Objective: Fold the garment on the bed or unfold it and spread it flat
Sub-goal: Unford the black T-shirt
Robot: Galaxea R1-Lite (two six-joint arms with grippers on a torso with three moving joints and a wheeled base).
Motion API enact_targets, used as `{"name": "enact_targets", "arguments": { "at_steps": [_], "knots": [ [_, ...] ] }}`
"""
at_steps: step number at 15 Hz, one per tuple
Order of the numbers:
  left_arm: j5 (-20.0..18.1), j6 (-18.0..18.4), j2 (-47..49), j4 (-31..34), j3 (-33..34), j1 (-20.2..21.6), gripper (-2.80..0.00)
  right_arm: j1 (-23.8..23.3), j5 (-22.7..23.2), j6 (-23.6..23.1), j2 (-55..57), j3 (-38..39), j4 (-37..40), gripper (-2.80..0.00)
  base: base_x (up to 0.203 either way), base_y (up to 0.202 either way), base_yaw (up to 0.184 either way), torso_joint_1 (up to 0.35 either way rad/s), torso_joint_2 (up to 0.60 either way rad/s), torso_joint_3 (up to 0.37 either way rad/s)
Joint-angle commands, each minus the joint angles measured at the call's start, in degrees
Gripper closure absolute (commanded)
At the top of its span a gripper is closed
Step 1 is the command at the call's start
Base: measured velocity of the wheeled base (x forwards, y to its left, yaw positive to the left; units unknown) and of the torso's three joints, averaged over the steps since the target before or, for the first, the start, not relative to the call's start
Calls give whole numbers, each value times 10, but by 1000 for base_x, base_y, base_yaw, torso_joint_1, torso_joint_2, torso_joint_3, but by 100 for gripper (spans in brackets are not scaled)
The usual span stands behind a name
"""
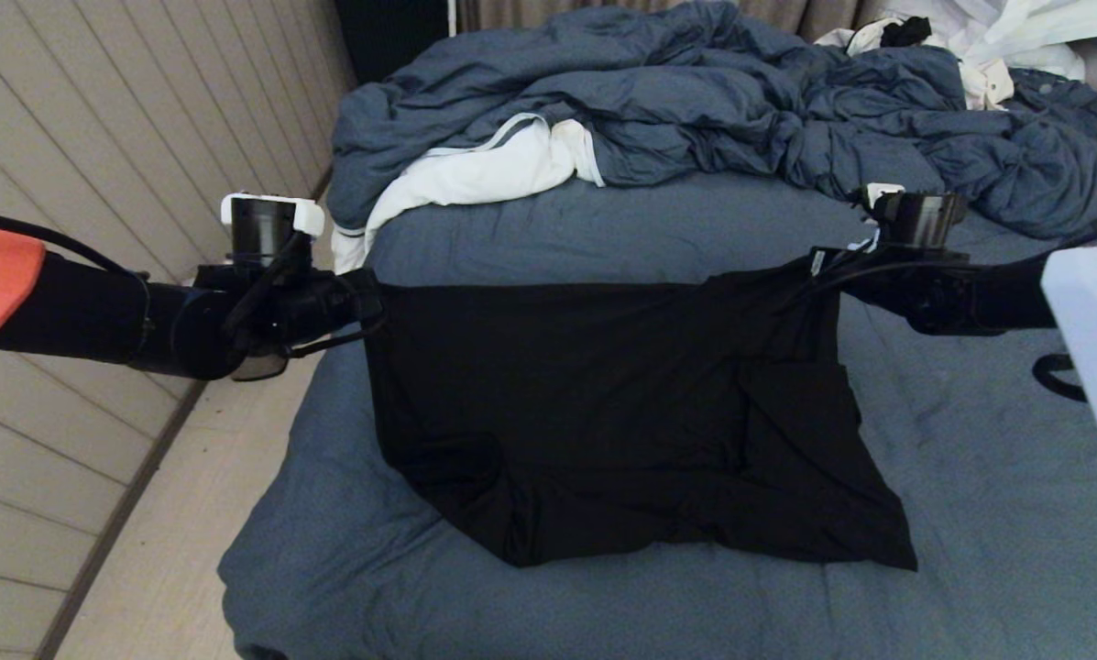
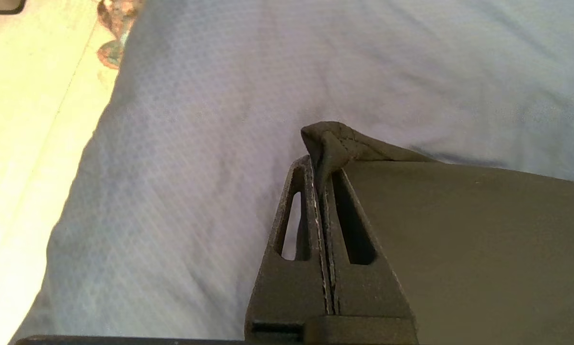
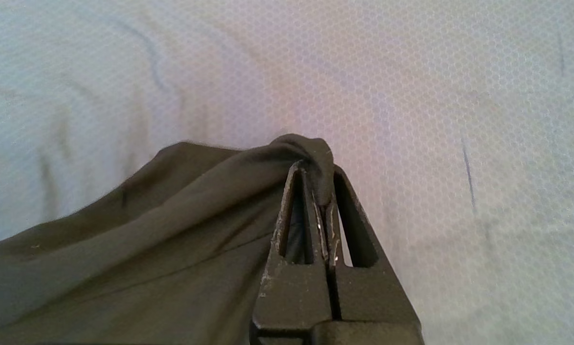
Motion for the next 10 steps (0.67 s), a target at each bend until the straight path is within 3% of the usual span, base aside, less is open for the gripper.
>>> {"name": "enact_targets", "arguments": {
  "at_steps": [1, 10],
  "knots": [
    [0, -2, 43, -1, -23, 12, 0, 1, -9, -2, 49, -38, 1, 0, 0, 0, 0, 0, 0, 0],
    [0, 12, 124, 14, -101, 26, 0, 4, -15, -28, 88, -67, -4, 0, 0, 0, 0, 0, 0, 0]
  ]
}}
